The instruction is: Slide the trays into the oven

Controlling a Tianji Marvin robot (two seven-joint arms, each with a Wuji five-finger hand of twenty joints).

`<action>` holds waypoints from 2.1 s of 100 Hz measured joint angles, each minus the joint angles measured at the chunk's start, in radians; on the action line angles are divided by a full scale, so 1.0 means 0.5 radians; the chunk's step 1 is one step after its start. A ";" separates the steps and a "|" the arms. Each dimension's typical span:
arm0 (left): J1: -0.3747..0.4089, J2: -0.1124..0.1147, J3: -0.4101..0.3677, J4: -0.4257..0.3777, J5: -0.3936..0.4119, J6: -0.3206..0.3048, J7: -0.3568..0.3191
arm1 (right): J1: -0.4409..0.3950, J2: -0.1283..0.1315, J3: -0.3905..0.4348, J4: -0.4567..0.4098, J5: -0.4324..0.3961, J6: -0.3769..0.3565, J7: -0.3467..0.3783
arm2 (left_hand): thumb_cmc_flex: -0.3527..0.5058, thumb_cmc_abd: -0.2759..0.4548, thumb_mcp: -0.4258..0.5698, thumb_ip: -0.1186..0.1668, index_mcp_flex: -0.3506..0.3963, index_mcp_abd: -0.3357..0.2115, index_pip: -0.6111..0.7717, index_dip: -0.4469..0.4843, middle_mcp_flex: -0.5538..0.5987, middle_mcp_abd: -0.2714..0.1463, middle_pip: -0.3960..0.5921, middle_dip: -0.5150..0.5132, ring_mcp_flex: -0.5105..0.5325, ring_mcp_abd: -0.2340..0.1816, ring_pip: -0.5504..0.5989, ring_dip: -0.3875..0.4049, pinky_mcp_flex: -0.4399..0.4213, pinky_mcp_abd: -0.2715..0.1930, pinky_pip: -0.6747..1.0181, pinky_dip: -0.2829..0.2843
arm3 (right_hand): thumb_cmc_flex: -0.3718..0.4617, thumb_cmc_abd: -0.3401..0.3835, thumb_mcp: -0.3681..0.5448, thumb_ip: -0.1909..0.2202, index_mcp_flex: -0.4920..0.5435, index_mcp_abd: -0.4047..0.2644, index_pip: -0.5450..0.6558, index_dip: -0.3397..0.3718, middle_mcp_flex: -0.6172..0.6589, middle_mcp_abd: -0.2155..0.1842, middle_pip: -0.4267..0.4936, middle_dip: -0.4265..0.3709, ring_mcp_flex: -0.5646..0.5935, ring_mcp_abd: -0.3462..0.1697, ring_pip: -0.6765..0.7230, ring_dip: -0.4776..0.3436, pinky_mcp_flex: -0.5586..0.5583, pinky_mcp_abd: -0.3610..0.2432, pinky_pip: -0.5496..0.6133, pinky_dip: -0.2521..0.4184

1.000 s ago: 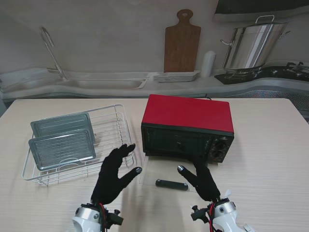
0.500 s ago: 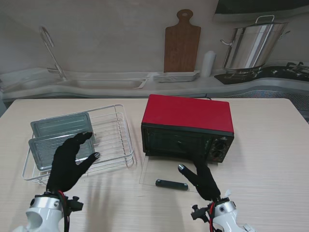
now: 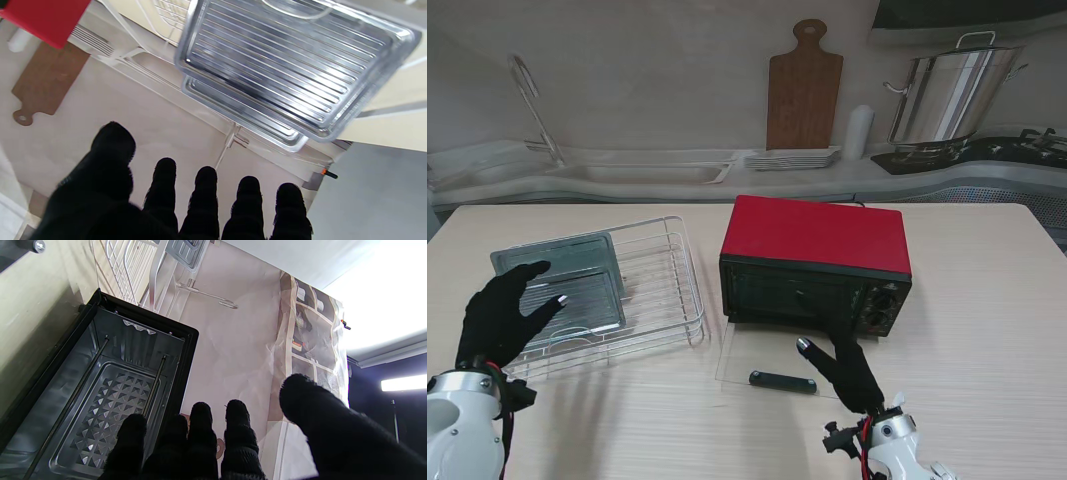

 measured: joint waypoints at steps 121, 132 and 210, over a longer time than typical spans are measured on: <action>-0.662 0.122 -0.117 0.815 0.051 -0.080 -0.366 | 0.014 0.000 -0.016 0.007 0.031 0.076 0.030 | -0.102 -0.148 0.384 0.000 0.070 -0.009 0.268 0.088 0.240 -0.027 0.256 0.096 0.148 -0.003 0.212 0.043 -0.043 -0.004 0.638 -0.095 | 0.000 0.000 0.001 -0.014 0.000 0.000 0.027 -0.003 0.000 0.000 0.000 0.000 0.000 0.000 0.000 0.000 0.000 0.000 0.000 0.000; -0.679 0.125 -0.103 0.832 0.061 -0.067 -0.380 | 0.013 0.000 -0.011 0.006 0.035 0.079 0.030 | -0.102 -0.148 0.384 0.000 0.128 -0.010 0.307 0.110 0.257 -0.027 0.275 0.099 0.172 -0.003 0.232 0.050 -0.043 -0.004 0.686 -0.098 | 0.000 0.000 0.001 -0.014 0.000 0.001 0.028 -0.003 0.000 0.000 0.000 0.000 0.000 0.000 0.000 0.000 0.000 0.000 0.000 0.000; -0.720 0.149 -0.058 0.919 0.139 -0.004 -0.465 | 0.019 0.000 -0.006 0.009 0.049 0.091 0.038 | 0.403 -0.373 0.503 -0.078 0.186 -0.225 1.139 0.832 0.500 -0.128 0.524 0.289 0.420 0.004 0.503 0.202 0.044 0.020 1.155 -0.149 | 0.000 0.000 0.001 -0.033 0.000 0.002 0.031 -0.003 -0.001 0.000 0.000 0.000 -0.024 -0.001 -0.014 -0.001 0.000 0.000 0.000 0.000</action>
